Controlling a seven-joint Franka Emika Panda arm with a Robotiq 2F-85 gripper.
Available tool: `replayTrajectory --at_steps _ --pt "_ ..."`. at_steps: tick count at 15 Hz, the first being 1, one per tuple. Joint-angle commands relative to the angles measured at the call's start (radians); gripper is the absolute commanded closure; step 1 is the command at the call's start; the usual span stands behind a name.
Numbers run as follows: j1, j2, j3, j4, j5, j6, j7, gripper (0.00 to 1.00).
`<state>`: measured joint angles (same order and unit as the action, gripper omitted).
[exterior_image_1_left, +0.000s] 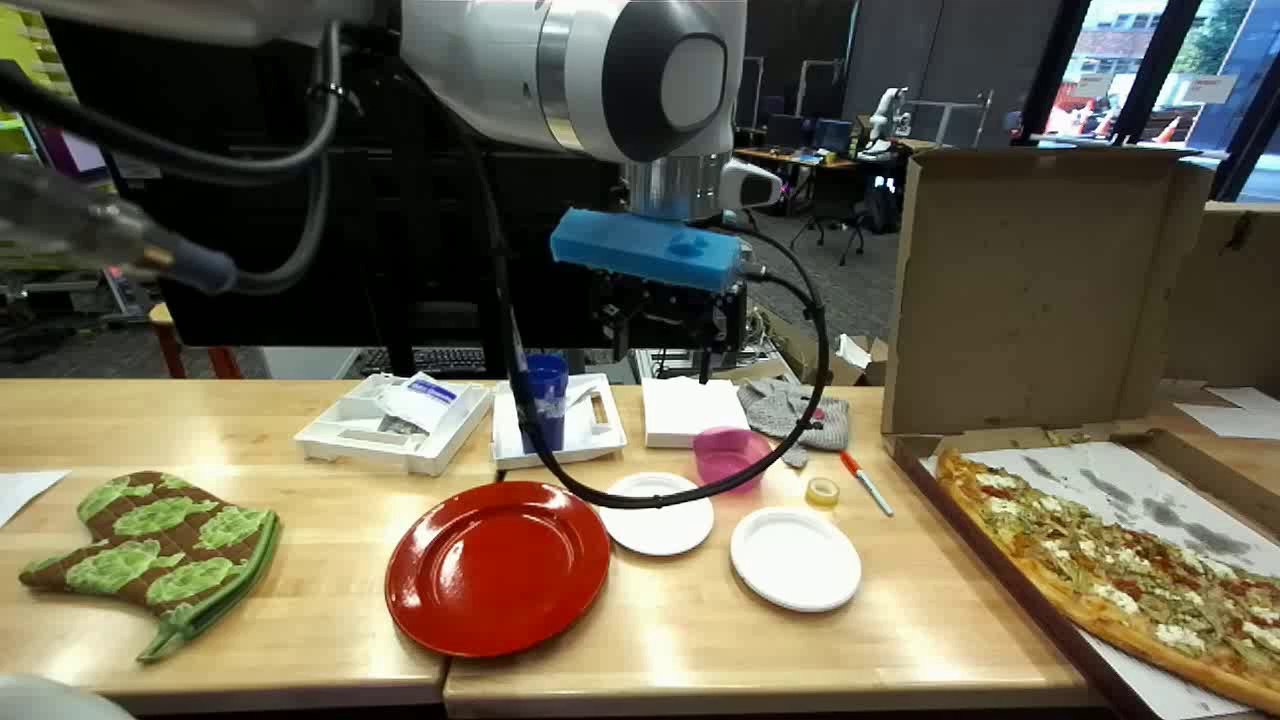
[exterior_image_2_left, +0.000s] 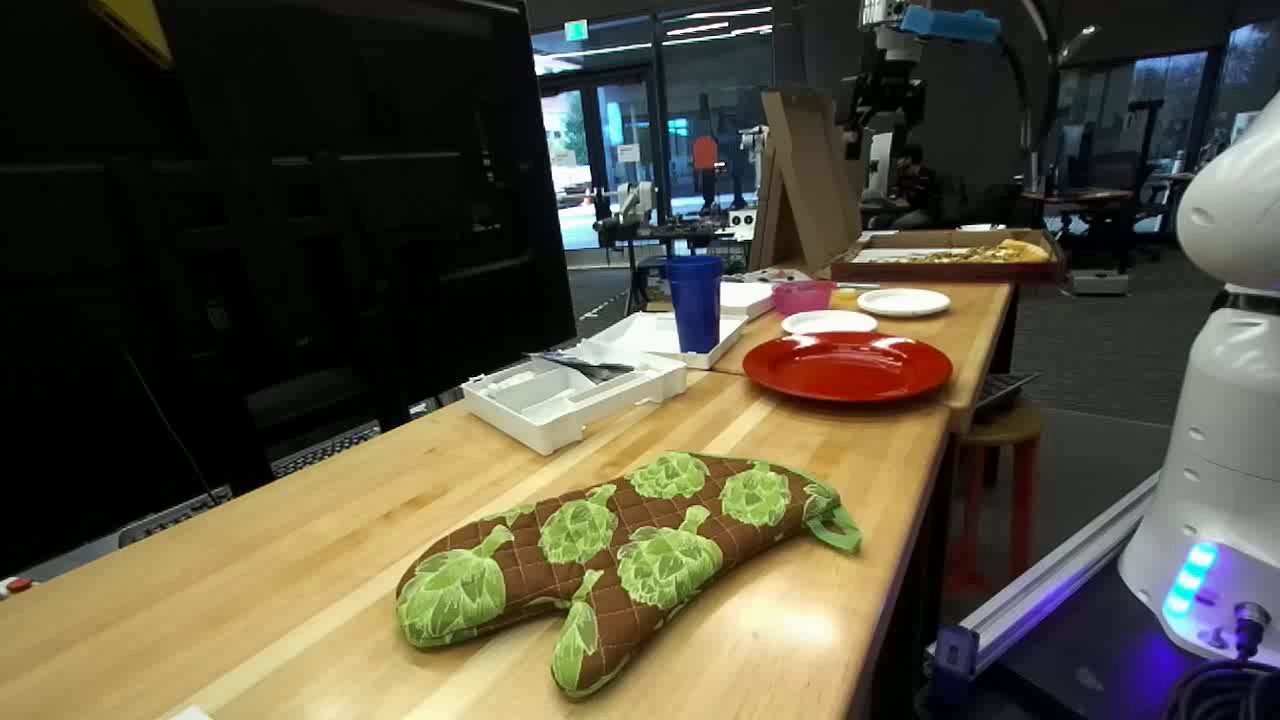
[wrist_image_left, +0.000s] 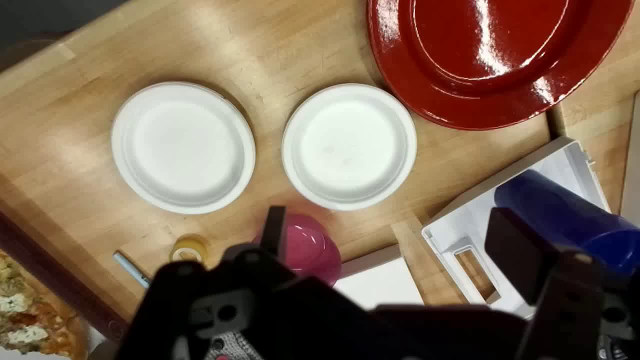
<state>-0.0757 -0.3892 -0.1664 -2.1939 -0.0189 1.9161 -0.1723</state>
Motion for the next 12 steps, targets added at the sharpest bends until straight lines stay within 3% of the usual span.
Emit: replayTrajectory --at_steps 1,9,12 --pt "-0.008 0.002 0.006 0.002 0.003 -0.001 -0.003 0.00" --pt "-0.001 0.066 -0.008 -0.017 0.082 0.022 -0.028 0.00" --pt "-0.007 0.113 -0.018 -0.037 0.133 0.098 -0.034 0.00"
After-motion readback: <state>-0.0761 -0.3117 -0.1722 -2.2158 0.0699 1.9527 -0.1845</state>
